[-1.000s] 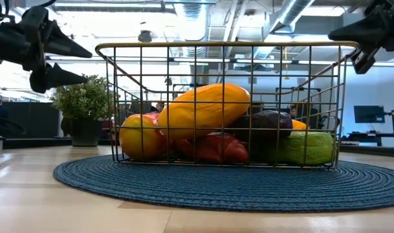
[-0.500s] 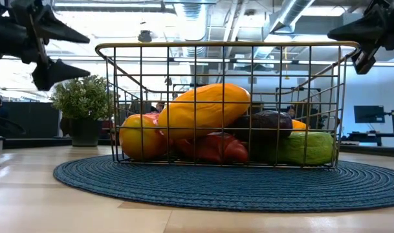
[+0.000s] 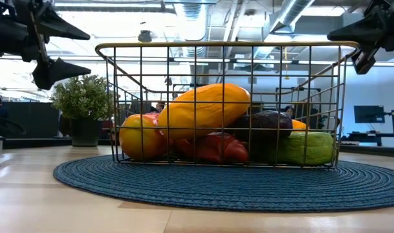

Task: Build produce basket
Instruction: Return to Home Position

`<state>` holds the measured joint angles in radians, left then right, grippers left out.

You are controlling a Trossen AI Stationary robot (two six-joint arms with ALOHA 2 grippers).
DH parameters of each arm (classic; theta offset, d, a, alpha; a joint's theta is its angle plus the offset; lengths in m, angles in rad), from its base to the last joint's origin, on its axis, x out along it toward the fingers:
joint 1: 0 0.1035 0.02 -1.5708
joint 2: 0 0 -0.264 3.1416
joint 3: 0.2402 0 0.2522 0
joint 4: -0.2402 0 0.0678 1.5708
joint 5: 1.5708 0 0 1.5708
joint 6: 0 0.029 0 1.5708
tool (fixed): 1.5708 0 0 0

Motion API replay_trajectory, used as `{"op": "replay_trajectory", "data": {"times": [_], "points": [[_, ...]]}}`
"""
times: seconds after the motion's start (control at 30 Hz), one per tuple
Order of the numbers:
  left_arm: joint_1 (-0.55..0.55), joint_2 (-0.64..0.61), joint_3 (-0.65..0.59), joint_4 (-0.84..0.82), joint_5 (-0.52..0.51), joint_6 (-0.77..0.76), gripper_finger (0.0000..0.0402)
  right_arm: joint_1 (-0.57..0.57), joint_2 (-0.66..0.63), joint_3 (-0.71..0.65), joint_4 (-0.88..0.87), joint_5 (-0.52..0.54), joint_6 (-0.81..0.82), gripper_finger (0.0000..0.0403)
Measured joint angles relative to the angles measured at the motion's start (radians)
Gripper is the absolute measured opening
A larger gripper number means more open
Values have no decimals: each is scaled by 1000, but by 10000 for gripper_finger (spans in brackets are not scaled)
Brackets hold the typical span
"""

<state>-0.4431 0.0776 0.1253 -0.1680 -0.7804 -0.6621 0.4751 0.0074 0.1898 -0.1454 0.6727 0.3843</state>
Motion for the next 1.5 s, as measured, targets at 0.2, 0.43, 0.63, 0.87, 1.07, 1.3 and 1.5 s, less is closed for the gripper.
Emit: {"op": "replay_trajectory", "data": {"times": [0.2, 0.43, 0.63, 0.87, 1.07, 1.3, 1.5], "points": [[0, 0, 0, 6, 139, 30, 377, 0, 0, 0, -40, 68, -1, 1], [-1, 0, 1, 156, 222, 78, 377, 0, 0, 0, -45, 98, 8, 1], [-1, 0, 2, 194, 219, 30, 377, 0, 0, 0, -45, 111, 9, 1], [0, 0, 2, 166, 208, -14, 377, 0, 0, 0, -44, 119, 9, 0], [0, 0, 2, 81, 182, -26, 377, 0, 0, 1, -41, 119, 11, 0], [0, 0, 2, 32, 222, -110, 376, 0, 0, 1, -41, 119, 26, 0], [0, 12, 2, 37, 276, -77, 296, 0, 0, 1, -41, 119, 26, 0]]}}
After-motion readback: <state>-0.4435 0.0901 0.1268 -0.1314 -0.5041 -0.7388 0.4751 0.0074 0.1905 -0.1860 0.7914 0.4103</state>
